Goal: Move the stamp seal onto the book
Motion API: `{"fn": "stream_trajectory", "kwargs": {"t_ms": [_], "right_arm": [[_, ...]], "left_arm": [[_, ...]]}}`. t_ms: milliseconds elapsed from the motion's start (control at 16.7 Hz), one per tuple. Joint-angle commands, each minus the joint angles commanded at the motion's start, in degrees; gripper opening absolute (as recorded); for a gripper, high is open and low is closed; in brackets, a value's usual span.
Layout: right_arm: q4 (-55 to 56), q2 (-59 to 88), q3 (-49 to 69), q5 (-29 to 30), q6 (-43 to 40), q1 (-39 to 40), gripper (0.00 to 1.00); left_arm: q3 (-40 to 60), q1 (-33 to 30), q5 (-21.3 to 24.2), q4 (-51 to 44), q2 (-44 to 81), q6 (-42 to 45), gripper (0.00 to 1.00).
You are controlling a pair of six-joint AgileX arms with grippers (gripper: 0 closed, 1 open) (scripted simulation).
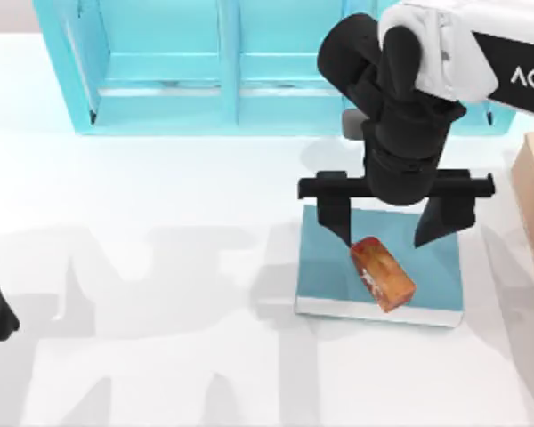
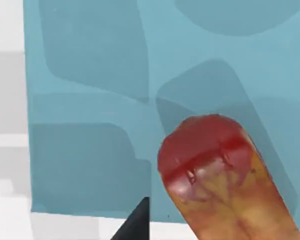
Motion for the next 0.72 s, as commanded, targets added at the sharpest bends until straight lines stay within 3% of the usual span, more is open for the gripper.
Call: {"fn": "stream_trajectory", "kwargs": {"t_ms": [720], "right_arm": [[-1.7, 0.0, 1.6, 0.0, 0.0, -0.1, 1.00]], "left_arm": [[0.0, 0.0, 0.0, 0.0, 0.0, 0.0, 1.00]]}}
